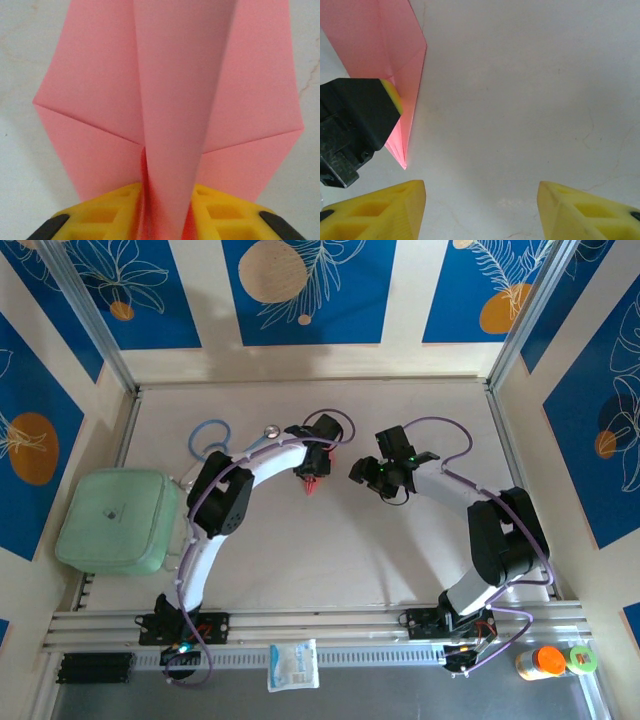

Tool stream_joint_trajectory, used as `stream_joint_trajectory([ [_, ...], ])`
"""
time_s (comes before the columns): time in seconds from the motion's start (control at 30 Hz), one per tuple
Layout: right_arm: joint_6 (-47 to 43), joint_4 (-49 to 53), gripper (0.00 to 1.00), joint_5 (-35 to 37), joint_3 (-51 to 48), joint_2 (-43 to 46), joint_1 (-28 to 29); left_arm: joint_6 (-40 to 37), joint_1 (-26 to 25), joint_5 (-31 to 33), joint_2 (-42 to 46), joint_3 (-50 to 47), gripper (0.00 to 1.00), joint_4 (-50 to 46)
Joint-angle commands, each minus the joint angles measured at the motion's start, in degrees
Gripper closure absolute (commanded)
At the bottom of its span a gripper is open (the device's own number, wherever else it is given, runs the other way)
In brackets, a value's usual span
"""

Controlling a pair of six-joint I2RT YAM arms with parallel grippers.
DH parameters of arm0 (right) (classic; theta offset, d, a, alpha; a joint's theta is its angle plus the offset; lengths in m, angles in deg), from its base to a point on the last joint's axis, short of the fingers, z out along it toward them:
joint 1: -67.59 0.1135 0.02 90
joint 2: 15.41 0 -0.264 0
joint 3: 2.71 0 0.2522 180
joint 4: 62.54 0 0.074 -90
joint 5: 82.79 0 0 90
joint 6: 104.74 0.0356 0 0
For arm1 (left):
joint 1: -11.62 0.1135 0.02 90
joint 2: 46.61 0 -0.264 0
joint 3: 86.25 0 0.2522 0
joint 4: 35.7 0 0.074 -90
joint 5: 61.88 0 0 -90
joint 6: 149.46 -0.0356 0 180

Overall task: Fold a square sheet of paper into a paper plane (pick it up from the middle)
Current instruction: Move the paper plane to the top-center of the table.

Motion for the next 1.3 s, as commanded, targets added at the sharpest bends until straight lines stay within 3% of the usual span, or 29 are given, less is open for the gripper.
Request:
stream_joint_trajectory([
  [0.0, -0.22, 1.12, 0.39, -0.89, 0.41, -0.45, -0.20, 0.46, 0.39, 1.87, -1.28, 1.60, 0.71, -2.48],
  [0.4, -0.12, 1.34, 0.39, -1.13, 0.42, -0.45, -0.22, 3.92, 0.60, 4.43, -2.72, 1.00, 0.50, -3.48],
  [0.8, -0.48, 1.70, 0.38, -0.89, 0.77, -0.58, -0.20, 6.68, 1.52, 1.03, -2.33, 0.95, 0.50, -0.72],
  [1.27, -0.42, 2.06, 0.38, -0.66, 1.58, -0.19, -0.29, 7.25, 1.76, 0.40, 7.31, -2.33, 0.45, 3.37],
])
